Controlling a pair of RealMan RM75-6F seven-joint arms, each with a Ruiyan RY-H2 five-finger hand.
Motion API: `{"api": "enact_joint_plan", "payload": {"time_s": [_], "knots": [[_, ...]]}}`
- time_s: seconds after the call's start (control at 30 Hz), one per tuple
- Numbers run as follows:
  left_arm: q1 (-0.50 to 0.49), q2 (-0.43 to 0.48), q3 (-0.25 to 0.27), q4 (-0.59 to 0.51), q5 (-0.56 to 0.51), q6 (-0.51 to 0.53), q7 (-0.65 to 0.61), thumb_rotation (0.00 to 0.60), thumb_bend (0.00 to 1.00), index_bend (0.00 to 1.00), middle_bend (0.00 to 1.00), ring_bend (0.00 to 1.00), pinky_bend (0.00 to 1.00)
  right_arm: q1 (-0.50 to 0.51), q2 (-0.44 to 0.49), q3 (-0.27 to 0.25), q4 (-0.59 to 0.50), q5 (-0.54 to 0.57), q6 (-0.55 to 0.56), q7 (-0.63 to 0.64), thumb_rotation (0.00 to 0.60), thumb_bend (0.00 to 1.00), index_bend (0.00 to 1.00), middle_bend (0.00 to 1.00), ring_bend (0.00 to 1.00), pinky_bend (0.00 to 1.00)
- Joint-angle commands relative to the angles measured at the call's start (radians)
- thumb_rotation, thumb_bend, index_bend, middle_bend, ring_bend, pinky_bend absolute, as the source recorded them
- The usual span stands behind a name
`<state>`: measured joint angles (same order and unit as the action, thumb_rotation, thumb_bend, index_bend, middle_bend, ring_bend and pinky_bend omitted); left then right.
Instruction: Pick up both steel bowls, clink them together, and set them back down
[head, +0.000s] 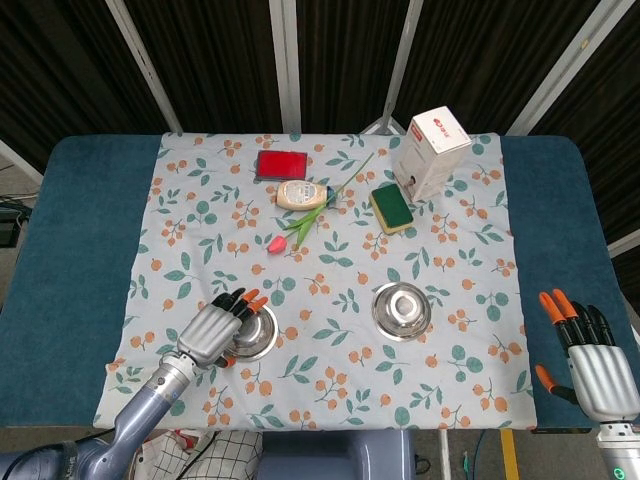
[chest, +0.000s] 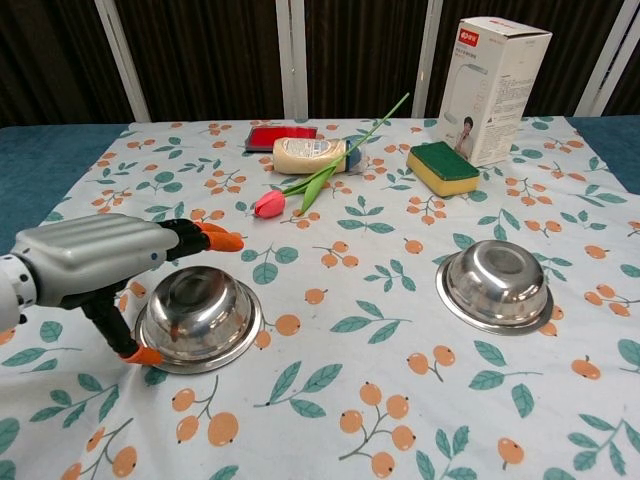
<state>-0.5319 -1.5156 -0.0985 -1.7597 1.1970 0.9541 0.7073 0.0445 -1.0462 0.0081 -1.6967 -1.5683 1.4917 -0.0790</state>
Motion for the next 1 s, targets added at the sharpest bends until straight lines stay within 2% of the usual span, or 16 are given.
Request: {"api": "enact_joint_plan", "payload": {"time_s": [0.03,0.27,0.47,0.6,0.77,1.0], "knots": [[-0.02,-0.024,-0.003,0.002,-0.047,0.002,0.043,0.6,0.09,0.0,0.01,0.0,0.15,-0.001,0.004,0.001,0.001,0.0,0.002,0.009,0.6,0.32,0.0,0.0,0.0,0.0],[-0.053,-0.061,0.006,-0.001,-0.134,0.038,0.134,0.6,0.1,0.0,0.05,0.0,0.16,-0.007,0.013,0.0,0.001,-0.008,0.014,0.029,0.6,0.32,0.0,0.0,0.0,0.0],[-0.08,-0.078,0.004,0.003,-0.191,0.05,0.155,0.6,0.16,0.02,0.1,0.01,0.2,-0.01,0.016,-0.001,0.003,-0.01,0.018,0.036,0.6,0.32,0.0,0.0,0.0,0.0],[-0.1,-0.091,0.005,0.01,-0.222,0.056,0.164,0.6,0.21,0.11,0.18,0.07,0.27,-0.011,0.016,-0.002,0.004,-0.011,0.018,0.036,0.6,0.32,0.0,0.0,0.0,0.0],[-0.117,-0.101,0.009,0.019,-0.252,0.066,0.164,0.6,0.23,0.17,0.26,0.14,0.34,-0.013,0.018,0.0,0.004,-0.008,0.019,0.04,0.6,0.32,0.0,0.0,0.0,0.0],[-0.132,-0.093,0.021,0.018,-0.259,0.078,0.141,0.6,0.39,0.27,0.4,0.33,0.55,-0.016,0.021,0.0,0.002,-0.006,0.02,0.041,0.6,0.32,0.0,0.0,0.0,0.0]]}}
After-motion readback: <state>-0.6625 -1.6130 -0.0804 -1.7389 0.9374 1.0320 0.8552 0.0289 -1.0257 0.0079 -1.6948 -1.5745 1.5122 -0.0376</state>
